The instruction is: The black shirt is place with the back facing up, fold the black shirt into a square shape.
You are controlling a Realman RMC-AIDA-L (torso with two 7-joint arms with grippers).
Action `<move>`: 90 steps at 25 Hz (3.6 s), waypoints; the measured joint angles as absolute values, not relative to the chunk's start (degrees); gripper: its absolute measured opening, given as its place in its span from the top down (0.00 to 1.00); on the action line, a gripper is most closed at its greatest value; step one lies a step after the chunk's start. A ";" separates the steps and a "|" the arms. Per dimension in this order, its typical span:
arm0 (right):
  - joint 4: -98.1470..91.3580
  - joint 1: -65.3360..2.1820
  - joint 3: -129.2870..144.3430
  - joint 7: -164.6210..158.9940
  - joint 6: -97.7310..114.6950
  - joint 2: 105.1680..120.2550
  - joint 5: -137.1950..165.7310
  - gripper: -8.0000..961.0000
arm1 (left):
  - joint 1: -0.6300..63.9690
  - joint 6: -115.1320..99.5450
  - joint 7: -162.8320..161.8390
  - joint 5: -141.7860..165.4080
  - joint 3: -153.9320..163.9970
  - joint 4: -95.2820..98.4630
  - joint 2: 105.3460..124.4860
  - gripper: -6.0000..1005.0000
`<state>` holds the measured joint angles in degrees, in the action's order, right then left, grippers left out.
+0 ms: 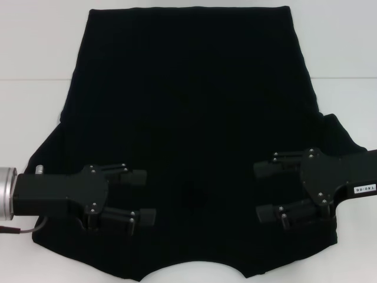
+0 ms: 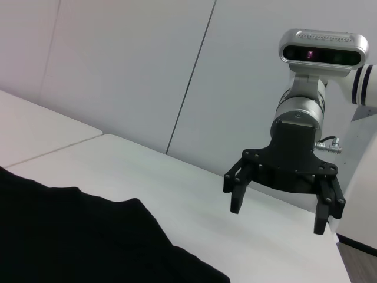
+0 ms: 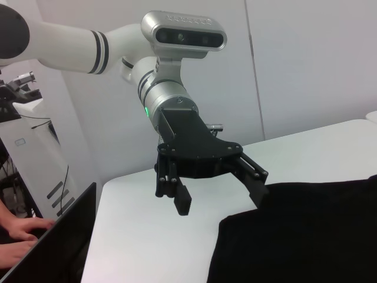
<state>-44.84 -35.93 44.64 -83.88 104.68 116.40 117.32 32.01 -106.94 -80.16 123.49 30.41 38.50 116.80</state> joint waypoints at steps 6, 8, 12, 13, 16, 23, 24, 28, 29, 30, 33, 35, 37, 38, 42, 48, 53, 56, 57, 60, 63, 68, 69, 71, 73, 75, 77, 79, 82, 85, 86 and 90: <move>-44.82 -36.03 44.65 -83.99 104.69 116.36 117.24 0.05 | 31.87 -106.89 -80.38 123.49 30.41 38.50 116.81 0.06; -44.82 -36.07 44.65 -83.99 104.71 116.35 117.24 0.05 | 31.90 -106.88 -80.47 123.49 30.41 38.50 116.81 0.06; -44.82 -36.13 44.65 -84.01 104.74 116.36 117.21 0.05 | 31.98 -106.84 -80.64 123.48 30.23 38.57 116.82 0.06; -44.82 -36.16 44.65 -84.02 104.74 116.38 117.19 0.05 | 32.01 -106.48 -81.32 123.42 29.54 38.61 116.86 0.06; -44.82 -36.27 44.65 -84.18 104.71 116.53 117.15 0.05 | 32.01 -103.95 -85.97 123.32 26.70 38.73 116.91 0.06; -44.73 -36.86 44.69 -86.15 103.81 116.79 117.29 0.05 | 30.25 -95.90 -98.82 123.72 24.29 39.35 116.32 0.06; -44.73 -36.88 44.67 -86.41 103.75 116.79 117.24 0.05 | 29.99 -95.14 -100.20 123.81 24.22 39.48 116.15 0.06; -44.89 -37.06 44.60 -87.82 103.60 116.79 117.12 0.05 | 28.61 -93.44 -106.59 124.00 24.19 41.63 115.28 0.06; -44.98 -37.10 44.59 -88.12 103.56 116.80 117.12 0.05 | 28.19 -93.42 -108.53 124.26 24.28 42.90 115.17 0.06; -45.03 -37.14 44.56 -88.32 103.51 116.80 117.10 0.05 | 28.02 -93.46 -109.99 124.78 24.37 43.83 115.12 0.06; -45.07 -37.28 44.47 -88.48 103.45 116.85 117.00 0.05 | 27.67 -93.88 -116.01 127.72 24.55 47.37 114.72 0.06; -45.05 -37.38 44.39 -88.48 103.44 116.94 116.96 0.05 | 27.68 -93.97 -119.47 130.04 24.63 49.18 114.23 0.06; -44.96 -37.47 44.28 -88.47 103.41 117.07 116.95 0.05 | 27.91 -93.96 -123.04 132.84 24.68 50.82 113.56 0.06; -44.94 -37.51 44.19 -88.42 103.37 117.11 116.95 0.05 | 28.07 -93.91 -124.38 134.36 24.68 51.49 113.29 0.06; -44.86 -37.68 43.59 -88.12 103.27 117.21 116.95 0.05 | 28.95 -93.35 -129.23 140.85 24.71 53.83 112.47 0.06; -44.75 -37.80 42.99 -88.39 103.39 117.31 116.13 0.05 | 31.33 -91.11 -132.84 149.59 24.73 54.42 111.96 0.07; -44.86 -37.79 42.90 -88.48 103.67 117.32 115.41 0.05 | 32.82 -88.48 -134.35 152.87 25.04 53.46 111.94 0.08; -44.92 -37.83 42.89 -88.50 103.69 117.32 115.34 0.05 | 33.16 -87.38 -134.52 152.97 25.75 51.95 111.71 0.10; -44.93 -37.86 42.89 -88.50 103.70 117.32 115.33 0.05 | 33.27 -86.82 -134.66 153.03 26.14 51.24 111.56 0.10; -44.93 -38.00 42.93 -88.50 103.75 117.32 115.31 0.05 | 33.46 -85.64 -134.82 153.18 26.55 50.23 111.49 0.11; -45.04 -38.03 42.96 -88.50 103.78 117.32 115.31 0.05 | 33.57 -85.12 -134.85 153.25 26.75 50.14 111.78 0.12; -45.14 -38.06 42.98 -88.51 103.81 117.21 115.31 0.05 | 33.89 -84.79 -134.87 153.32 26.98 49.57 111.85 0.12; -45.15 -38.06 42.98 -88.50 103.81 117.19 115.31 0.05 | 34.12 -84.53 -134.88 153.41 26.98 48.98 111.86 0.12; -45.13 -38.06 42.98 -88.51 103.81 117.10 115.31 0.05 | 34.45 -83.81 -134.91 153.74 26.99 47.93 111.82 0.12; -45.07 -38.01 42.98 -88.51 103.81 117.09 115.31 0.05 | 34.67 -82.89 -134.95 153.97 26.99 46.90 111.68 0.12; -45.05 -37.92 42.98 -88.51 103.81 117.07 115.31 0.05 | 34.70 -82.43 -134.97 154.01 26.99 46.58 111.66 0.13; -45.09 -37.81 42.98 -88.51 103.81 117.07 115.31 0.05 | 34.75 -82.37 -134.99 154.03 27.04 46.56 111.67 0.15; -45.16 -37.77 42.98 -88.51 103.85 117.00 115.31 0.05 | 34.89 -82.39 -134.99 154.05 27.06 46.54 111.74 0.18; -45.18 -37.76 42.98 -88.50 103.89 116.97 115.31 0.05 | 35.12 -82.42 -134.98 154.07 27.12 46.53 111.85 0.21; -45.18 -37.74 42.96 -88.50 103.88 116.96 115.31 0.05 | 35.16 -81.71 -135.04 154.17 27.18 46.51 111.88 0.25; -45.20 -37.73 42.94 -88.50 103.88 116.94 115.31 0.05 | 35.15 -81.49 -135.04 154.18 27.18 46.50 111.88 0.26; -45.28 -37.71 42.89 -88.50 103.82 116.89 115.31 0.05 | 35.19 -80.83 -135.04 154.40 27.23 45.97 111.96 0.36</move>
